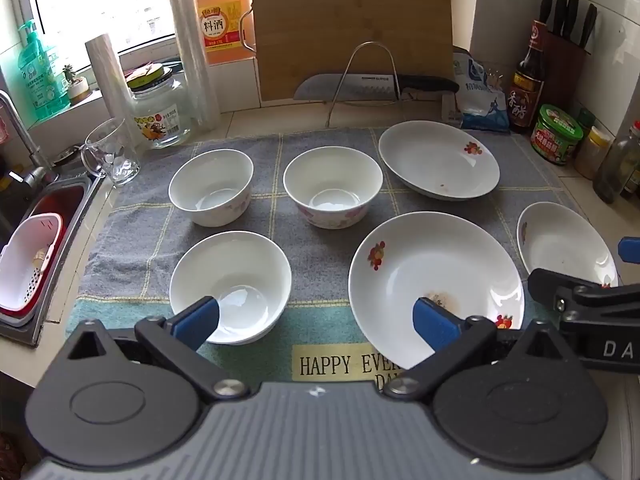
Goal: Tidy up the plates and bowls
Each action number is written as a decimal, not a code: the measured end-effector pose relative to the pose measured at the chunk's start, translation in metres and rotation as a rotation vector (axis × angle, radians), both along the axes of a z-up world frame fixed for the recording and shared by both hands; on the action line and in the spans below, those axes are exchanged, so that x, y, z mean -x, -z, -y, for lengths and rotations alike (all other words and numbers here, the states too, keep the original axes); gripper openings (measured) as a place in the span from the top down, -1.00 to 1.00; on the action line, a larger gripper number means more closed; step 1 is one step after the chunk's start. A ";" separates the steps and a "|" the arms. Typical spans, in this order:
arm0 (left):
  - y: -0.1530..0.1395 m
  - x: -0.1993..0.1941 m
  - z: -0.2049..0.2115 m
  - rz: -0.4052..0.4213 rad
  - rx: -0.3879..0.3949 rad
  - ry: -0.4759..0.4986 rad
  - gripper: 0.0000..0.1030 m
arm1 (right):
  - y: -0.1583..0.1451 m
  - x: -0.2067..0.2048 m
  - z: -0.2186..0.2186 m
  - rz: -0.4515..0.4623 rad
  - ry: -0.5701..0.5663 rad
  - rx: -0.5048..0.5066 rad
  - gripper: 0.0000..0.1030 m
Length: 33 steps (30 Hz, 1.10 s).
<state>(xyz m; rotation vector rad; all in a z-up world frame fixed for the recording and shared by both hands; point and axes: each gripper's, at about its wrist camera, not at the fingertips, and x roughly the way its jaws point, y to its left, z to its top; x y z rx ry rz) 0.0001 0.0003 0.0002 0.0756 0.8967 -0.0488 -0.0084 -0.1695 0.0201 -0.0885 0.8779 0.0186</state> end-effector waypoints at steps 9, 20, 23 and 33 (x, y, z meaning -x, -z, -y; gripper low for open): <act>0.000 0.000 0.000 0.000 -0.005 0.000 -0.98 | 0.000 0.001 -0.001 0.005 0.001 0.003 -1.00; 0.005 0.000 0.004 -0.001 -0.006 0.000 -0.98 | -0.001 0.002 0.000 0.005 0.001 0.002 -1.00; 0.004 0.000 0.004 0.000 -0.005 0.000 -0.98 | -0.001 0.002 0.000 0.006 0.001 0.002 -1.00; 0.002 0.002 0.002 -0.001 -0.005 0.000 -0.98 | -0.001 0.002 0.001 0.007 0.001 0.003 -1.00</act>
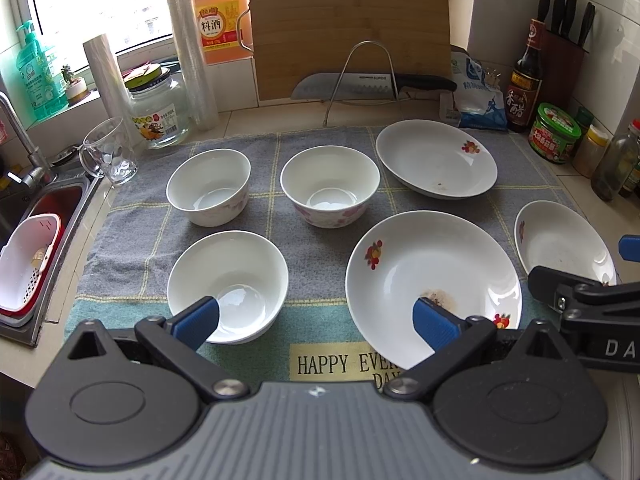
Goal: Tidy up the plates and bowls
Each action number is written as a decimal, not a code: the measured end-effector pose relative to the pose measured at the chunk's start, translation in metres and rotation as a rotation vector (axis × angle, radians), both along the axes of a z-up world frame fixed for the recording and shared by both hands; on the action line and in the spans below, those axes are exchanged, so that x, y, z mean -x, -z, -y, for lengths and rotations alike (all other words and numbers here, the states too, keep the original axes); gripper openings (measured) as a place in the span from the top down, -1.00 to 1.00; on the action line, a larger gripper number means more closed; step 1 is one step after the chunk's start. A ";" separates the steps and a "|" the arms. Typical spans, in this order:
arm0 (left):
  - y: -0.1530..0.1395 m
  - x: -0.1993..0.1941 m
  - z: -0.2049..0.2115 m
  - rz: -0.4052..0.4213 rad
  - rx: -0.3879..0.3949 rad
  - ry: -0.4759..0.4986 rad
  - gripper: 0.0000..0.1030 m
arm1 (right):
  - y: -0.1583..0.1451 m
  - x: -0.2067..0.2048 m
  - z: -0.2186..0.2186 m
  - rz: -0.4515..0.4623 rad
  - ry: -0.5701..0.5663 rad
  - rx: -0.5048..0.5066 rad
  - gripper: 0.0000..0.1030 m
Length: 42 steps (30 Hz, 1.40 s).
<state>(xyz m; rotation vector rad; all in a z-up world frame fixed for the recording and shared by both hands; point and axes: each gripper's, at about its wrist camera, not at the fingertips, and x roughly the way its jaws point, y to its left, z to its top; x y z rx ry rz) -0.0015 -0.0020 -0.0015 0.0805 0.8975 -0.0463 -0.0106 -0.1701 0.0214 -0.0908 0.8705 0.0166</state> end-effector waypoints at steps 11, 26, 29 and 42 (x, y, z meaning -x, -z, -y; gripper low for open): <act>0.000 0.000 0.000 0.000 0.000 0.000 -0.98 | -0.001 0.000 0.000 0.001 0.000 0.000 -1.00; 0.000 0.000 0.001 0.000 0.000 0.000 -0.98 | -0.003 0.001 0.000 0.004 -0.002 0.002 -1.00; 0.001 0.000 0.001 0.001 -0.001 0.000 -0.98 | -0.002 0.001 -0.001 0.005 -0.001 0.002 -1.00; 0.000 0.000 0.001 0.001 0.000 0.000 -0.98 | -0.004 -0.001 0.001 0.007 -0.001 0.002 -1.00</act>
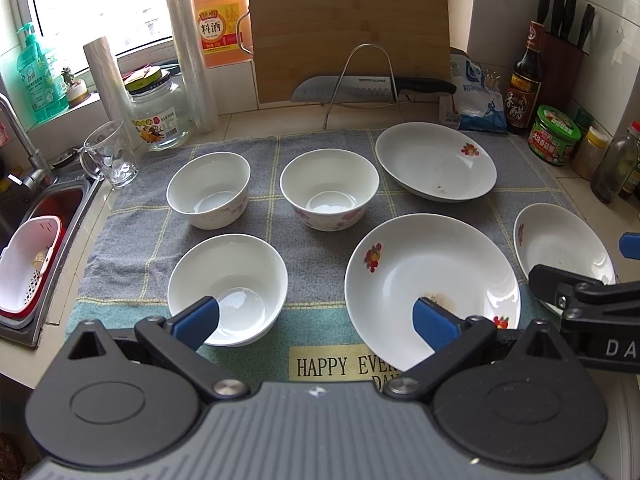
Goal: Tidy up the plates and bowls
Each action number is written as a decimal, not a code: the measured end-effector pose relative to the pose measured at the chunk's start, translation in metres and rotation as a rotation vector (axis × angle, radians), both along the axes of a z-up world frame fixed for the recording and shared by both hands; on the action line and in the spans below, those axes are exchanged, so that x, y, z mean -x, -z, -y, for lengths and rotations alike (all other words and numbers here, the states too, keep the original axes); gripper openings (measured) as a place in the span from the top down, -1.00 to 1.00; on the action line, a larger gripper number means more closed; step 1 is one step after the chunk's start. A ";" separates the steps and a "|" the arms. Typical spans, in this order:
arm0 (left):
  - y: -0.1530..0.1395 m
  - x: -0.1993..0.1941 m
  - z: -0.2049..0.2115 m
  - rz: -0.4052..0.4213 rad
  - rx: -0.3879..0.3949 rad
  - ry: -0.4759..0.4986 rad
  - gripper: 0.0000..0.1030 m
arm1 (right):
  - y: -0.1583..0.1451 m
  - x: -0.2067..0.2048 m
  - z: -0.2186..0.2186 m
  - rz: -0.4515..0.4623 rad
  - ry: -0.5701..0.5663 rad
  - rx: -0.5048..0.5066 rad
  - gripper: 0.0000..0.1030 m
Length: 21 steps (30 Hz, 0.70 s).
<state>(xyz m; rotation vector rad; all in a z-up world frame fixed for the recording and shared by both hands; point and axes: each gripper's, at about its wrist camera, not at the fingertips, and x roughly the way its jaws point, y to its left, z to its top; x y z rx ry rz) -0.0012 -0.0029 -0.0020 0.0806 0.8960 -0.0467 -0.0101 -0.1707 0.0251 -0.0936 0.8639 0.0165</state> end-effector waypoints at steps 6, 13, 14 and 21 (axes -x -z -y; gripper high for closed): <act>-0.001 -0.001 0.002 0.000 -0.002 0.000 -0.98 | 0.001 0.000 0.000 -0.001 0.000 -0.001 -1.00; -0.001 -0.001 0.002 0.000 -0.001 0.000 -0.98 | -0.001 0.000 0.000 0.000 0.000 -0.001 -1.00; -0.001 -0.001 0.002 0.000 -0.001 0.000 -0.98 | 0.000 0.000 0.000 0.000 0.000 -0.001 -1.00; -0.006 -0.006 0.010 0.002 0.007 0.015 -0.98 | -0.003 -0.002 0.003 0.015 -0.002 -0.001 -1.00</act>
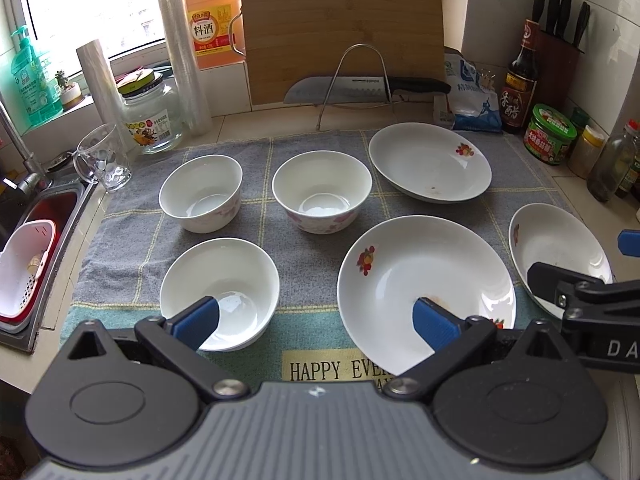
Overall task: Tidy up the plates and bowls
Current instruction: 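Grasp the rim of a flower-printed white plate with the left tool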
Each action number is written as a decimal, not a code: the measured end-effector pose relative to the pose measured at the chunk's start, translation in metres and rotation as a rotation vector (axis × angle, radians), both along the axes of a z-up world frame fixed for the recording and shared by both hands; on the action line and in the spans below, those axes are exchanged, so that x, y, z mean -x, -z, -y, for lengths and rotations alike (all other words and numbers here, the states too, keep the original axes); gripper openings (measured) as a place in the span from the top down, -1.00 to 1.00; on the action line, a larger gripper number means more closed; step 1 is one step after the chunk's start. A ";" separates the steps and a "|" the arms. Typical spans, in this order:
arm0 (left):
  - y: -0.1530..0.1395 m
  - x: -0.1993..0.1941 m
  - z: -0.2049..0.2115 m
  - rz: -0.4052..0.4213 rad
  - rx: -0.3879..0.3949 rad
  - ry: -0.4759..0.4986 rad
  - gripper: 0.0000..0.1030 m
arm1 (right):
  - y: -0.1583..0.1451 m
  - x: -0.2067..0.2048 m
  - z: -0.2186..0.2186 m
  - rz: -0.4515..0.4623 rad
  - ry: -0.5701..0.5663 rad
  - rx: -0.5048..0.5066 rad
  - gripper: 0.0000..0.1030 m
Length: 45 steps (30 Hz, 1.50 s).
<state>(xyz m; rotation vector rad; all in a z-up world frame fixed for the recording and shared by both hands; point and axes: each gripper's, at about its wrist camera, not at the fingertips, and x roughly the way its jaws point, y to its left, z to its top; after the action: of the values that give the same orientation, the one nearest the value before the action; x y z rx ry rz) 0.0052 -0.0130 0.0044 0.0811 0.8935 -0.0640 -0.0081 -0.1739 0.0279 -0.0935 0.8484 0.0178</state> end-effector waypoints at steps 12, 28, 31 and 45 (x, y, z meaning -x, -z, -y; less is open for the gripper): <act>-0.005 -0.007 0.014 0.059 0.019 0.068 -0.98 | 0.000 0.006 0.024 0.072 -0.006 0.004 -1.00; -0.001 -0.019 0.054 0.123 0.125 0.237 -0.98 | 0.029 0.026 0.112 0.174 -0.006 0.002 -1.00; 0.002 -0.024 0.064 0.100 0.155 0.270 -0.98 | 0.044 0.028 0.128 0.151 0.006 -0.012 -1.00; 0.011 -0.047 0.108 0.076 0.202 0.339 -0.98 | 0.122 0.037 0.163 -0.001 -0.016 -0.085 -1.00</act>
<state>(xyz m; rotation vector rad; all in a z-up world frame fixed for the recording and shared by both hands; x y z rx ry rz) 0.0524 -0.1208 -0.0066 0.0449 0.7859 -0.4632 -0.0450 -0.3374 -0.0938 -0.0202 0.8469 0.0690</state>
